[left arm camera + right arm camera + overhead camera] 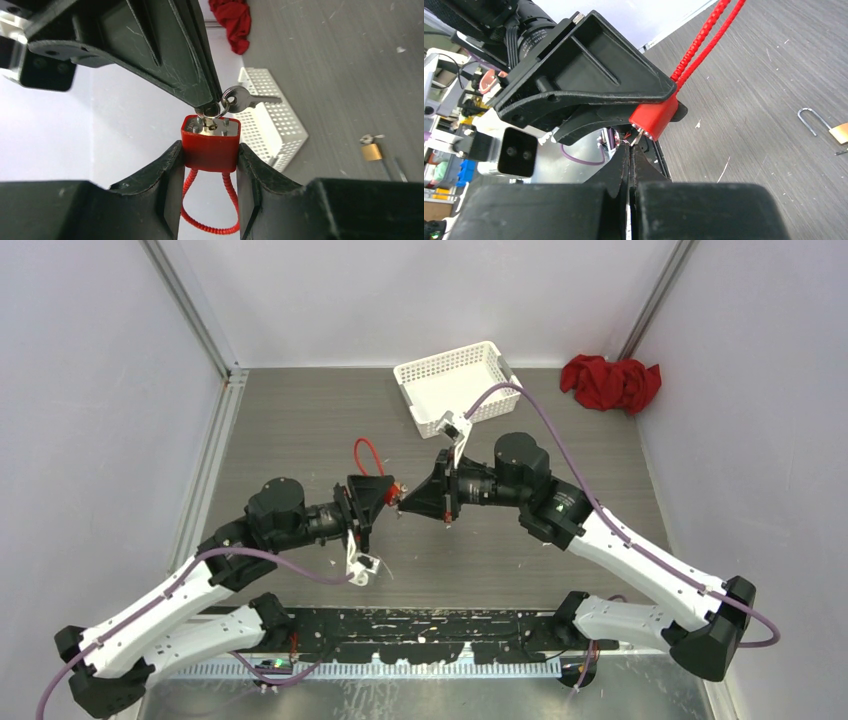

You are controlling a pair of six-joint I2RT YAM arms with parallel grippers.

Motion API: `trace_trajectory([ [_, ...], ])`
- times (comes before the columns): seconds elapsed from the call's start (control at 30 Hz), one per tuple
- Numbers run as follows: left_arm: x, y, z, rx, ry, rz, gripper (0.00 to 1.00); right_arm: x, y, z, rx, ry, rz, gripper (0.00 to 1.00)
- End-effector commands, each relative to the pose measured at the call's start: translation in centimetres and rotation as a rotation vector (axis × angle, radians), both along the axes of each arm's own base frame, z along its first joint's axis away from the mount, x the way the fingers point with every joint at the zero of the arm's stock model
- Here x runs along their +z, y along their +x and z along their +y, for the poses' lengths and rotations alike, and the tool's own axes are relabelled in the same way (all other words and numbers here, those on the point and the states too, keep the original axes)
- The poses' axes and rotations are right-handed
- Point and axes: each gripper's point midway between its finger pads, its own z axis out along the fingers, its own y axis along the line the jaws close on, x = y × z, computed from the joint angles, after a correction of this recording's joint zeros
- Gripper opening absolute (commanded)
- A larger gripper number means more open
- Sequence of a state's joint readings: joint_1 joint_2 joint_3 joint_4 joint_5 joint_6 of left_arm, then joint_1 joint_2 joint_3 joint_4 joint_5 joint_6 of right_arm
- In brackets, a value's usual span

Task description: Unlock with the key

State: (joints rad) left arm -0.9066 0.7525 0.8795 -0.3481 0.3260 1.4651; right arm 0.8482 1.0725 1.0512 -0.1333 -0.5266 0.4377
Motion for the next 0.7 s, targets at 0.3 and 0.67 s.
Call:
trace_trajectory([
  [0.3,5.4,-1.8,-1.4,-0.094,-0.14,-0.367,0.0,2.2,2.6,-2.9,-0.281,0.125,0.001,0.58],
  [0.67,4.1,0.2,-0.8,0.012,-0.079,-0.272,0.0,3.4,2.4,-3.8,-0.286,0.15,-0.191,0.73],
])
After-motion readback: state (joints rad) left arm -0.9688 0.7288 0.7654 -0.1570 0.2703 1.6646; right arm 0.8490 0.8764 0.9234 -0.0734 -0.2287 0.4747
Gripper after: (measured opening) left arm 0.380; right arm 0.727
